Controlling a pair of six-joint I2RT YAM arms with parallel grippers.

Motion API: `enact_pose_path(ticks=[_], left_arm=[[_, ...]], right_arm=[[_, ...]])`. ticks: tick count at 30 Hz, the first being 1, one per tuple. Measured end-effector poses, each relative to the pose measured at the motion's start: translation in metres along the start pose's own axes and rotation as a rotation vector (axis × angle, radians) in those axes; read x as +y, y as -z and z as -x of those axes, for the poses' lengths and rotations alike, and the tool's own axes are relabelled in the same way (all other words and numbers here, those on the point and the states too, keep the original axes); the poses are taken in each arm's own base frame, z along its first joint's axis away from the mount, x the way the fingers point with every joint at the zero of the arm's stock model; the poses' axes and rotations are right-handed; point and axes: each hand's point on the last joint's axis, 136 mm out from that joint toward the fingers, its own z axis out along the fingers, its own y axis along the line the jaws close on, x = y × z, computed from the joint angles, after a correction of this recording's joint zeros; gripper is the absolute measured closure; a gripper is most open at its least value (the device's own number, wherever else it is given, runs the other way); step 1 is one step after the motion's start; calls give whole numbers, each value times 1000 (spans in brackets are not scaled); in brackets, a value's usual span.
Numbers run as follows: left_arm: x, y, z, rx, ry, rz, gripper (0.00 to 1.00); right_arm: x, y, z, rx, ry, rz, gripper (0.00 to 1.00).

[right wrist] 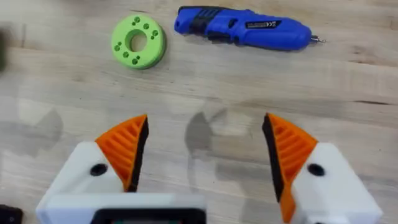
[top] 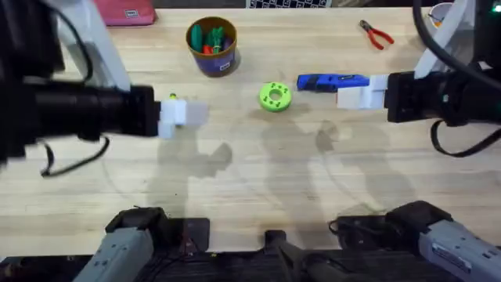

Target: Pick up the gripper from the table and insert it into the empty holder that is missing its gripper. Then pick up a screw, insert it into the mounting hole, and use the screwdriver to tighten it. Finally, clean up the table by picking up the vegetable and placing it into the bucket.

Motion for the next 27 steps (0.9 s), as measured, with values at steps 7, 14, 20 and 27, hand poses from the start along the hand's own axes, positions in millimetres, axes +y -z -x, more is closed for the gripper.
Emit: enact_pose_path(ticks=[7,14,20,27], left_arm=[[37,-5,22,83,73,172,16],[87,-37,16,263,203,348,15],[120,-88,16,360,266,394,15],[145,-136,16,395,290,398,15]], right_arm=[[0,0,0,0,-1,0,8],[0,0,0,0,-2,0,8],[0,0,0,0,-2,0,8],[0,0,0,0,-2,0,8]])
